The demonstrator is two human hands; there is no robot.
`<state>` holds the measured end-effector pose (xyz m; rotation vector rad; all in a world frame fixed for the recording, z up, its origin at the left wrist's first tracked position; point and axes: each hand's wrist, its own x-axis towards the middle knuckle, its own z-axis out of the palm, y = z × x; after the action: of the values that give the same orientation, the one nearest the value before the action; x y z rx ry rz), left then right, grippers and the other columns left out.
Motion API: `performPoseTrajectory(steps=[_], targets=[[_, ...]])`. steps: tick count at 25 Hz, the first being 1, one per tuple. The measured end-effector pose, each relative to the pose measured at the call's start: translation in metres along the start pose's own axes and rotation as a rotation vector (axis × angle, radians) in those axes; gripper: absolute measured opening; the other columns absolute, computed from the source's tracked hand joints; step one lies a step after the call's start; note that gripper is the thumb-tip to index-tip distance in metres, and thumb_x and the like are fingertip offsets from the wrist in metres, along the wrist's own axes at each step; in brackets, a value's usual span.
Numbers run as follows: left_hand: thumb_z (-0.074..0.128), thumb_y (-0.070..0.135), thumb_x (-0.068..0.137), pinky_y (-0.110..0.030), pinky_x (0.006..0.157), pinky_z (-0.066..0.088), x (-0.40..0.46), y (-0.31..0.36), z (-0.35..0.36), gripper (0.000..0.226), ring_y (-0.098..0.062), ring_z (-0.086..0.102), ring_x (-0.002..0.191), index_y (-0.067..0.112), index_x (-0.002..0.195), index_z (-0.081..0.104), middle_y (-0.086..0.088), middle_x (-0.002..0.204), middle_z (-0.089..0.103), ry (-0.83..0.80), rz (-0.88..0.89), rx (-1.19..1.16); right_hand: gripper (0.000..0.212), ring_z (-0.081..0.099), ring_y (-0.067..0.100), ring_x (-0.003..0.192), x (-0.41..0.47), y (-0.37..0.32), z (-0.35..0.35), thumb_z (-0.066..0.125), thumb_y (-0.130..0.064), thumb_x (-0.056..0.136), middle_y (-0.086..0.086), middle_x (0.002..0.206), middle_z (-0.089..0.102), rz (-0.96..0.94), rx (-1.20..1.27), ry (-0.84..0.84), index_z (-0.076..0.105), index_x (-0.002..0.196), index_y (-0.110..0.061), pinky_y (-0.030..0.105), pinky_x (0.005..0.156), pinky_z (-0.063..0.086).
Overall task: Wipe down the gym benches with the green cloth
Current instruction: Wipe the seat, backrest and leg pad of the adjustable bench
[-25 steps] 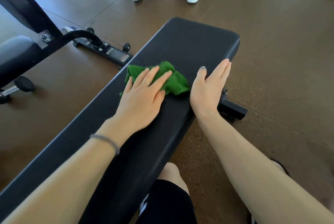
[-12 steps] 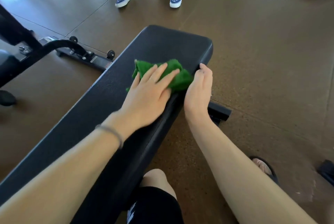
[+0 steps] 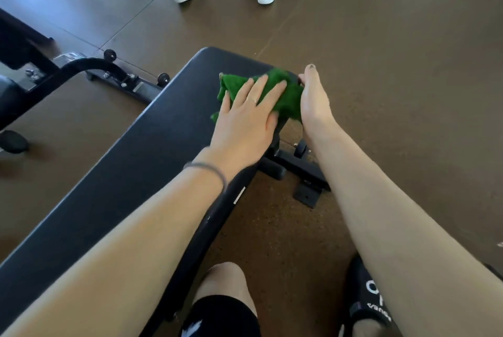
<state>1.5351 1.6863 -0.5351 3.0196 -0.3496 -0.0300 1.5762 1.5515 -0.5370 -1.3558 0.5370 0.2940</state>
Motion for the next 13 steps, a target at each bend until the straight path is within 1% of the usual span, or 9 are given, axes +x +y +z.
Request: performPoseTrajectory(steps=[2, 4, 5, 7, 8, 10, 13], targets=[[0.039, 0.032, 0.106, -0.056, 0.127, 0.016, -0.040, 0.001, -0.003, 0.061, -0.028, 0.015, 0.158, 0.034, 0.163, 0.019, -0.002, 0.171, 0.020, 0.016, 0.003, 0.086, 0.069, 0.053, 0.022, 0.136, 0.002, -0.010, 0.000, 0.032, -0.066, 0.101, -0.002, 0.150, 0.055, 0.057, -0.057, -0.088, 0.045, 0.155, -0.024, 0.044, 0.119, 0.037], [0.045, 0.029, 0.103, -0.057, 0.125, 0.022, -0.071, 0.006, -0.008, 0.065, -0.031, 0.018, 0.157, 0.032, 0.163, 0.021, -0.005, 0.170, 0.022, -0.021, -0.006, 0.125, 0.070, 0.047, 0.019, 0.141, 0.003, -0.020, 0.003, 0.030, -0.063, 0.102, -0.002, 0.155, 0.050, 0.077, -0.083, -0.138, 0.041, 0.157, -0.021, 0.042, 0.123, 0.032], [0.047, 0.028, 0.102, -0.059, 0.124, 0.024, -0.072, 0.008, -0.008, 0.066, -0.032, 0.018, 0.157, 0.032, 0.163, 0.021, -0.005, 0.170, 0.023, -0.030, -0.018, 0.132, 0.076, 0.046, 0.019, 0.143, 0.007, -0.021, 0.005, 0.030, -0.067, 0.098, -0.001, 0.157, 0.048, 0.066, -0.098, -0.169, 0.041, 0.157, -0.020, 0.044, 0.124, 0.031], [0.046, 0.031, 0.102, -0.060, 0.124, 0.024, -0.046, 0.013, -0.002, 0.066, -0.033, 0.018, 0.157, 0.033, 0.163, 0.020, -0.005, 0.169, 0.023, -0.021, -0.018, 0.170, 0.091, 0.048, 0.022, 0.142, 0.024, -0.023, 0.010, 0.028, -0.077, 0.084, 0.002, 0.157, 0.049, 0.044, -0.132, -0.211, 0.041, 0.156, -0.023, 0.048, 0.122, 0.034], [0.044, 0.032, 0.102, -0.059, 0.124, 0.023, -0.028, 0.016, 0.002, 0.065, -0.033, 0.018, 0.157, 0.033, 0.163, 0.019, -0.005, 0.169, 0.023, -0.025, -0.010, 0.179, 0.092, 0.052, 0.024, 0.138, 0.034, -0.021, 0.009, 0.026, -0.080, 0.083, 0.003, 0.153, 0.052, 0.039, -0.160, -0.223, 0.043, 0.155, -0.024, 0.049, 0.119, 0.037], [0.040, 0.036, 0.103, -0.057, 0.125, 0.021, 0.006, 0.022, 0.008, 0.061, -0.031, 0.018, 0.157, 0.033, 0.161, 0.022, -0.002, 0.169, 0.024, 0.014, -0.008, 0.137, 0.084, 0.060, 0.027, 0.128, 0.042, -0.025, 0.003, 0.024, -0.077, 0.093, 0.008, 0.142, 0.061, 0.054, -0.204, -0.235, 0.050, 0.149, -0.020, 0.051, 0.115, 0.043], [0.036, 0.037, 0.105, -0.055, 0.125, 0.022, 0.035, 0.020, 0.008, 0.054, -0.027, 0.020, 0.156, 0.036, 0.159, 0.029, 0.001, 0.168, 0.028, 0.070, 0.019, 0.050, 0.079, 0.070, 0.029, 0.113, 0.061, -0.028, -0.009, 0.024, -0.072, 0.100, 0.014, 0.123, 0.073, 0.105, -0.104, -0.268, 0.062, 0.137, -0.013, 0.048, 0.105, 0.053]])
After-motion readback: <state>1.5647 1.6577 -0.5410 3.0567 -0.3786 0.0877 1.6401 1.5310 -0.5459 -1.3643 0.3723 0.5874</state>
